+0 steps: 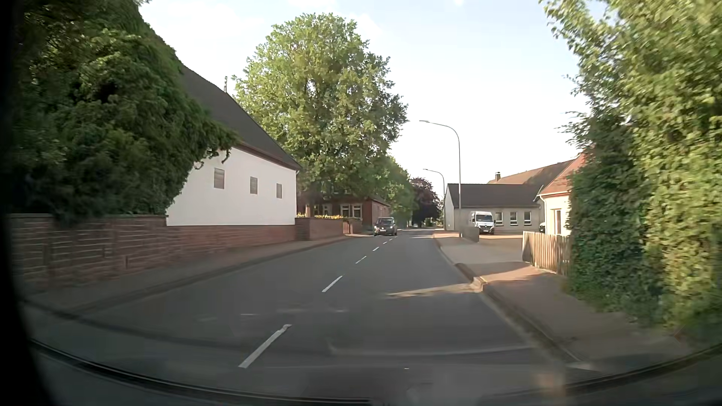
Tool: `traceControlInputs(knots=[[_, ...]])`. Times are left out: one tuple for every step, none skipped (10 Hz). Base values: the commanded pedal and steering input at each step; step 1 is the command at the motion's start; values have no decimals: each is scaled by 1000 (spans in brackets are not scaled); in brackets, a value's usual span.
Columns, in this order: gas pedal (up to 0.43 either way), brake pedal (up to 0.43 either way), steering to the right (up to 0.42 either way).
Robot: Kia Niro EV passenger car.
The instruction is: Follow the waypoints while adhering to traffic rules and regulations
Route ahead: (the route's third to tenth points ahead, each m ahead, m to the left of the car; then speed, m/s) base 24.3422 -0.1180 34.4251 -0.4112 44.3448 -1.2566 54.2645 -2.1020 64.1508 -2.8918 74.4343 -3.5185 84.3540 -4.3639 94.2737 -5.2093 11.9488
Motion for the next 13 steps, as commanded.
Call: traceControlInputs(knots=[[177, 6, 15], [177, 6, 15], [189, 6, 15], [189, 6, 16], [189, 6, 16], [189, 6, 16], [189, 6, 15], [189, 6, 13], [189, 6, 12], [189, 6, 12], [189, 6, 12], [189, 6, 12], [169, 6, 12]])
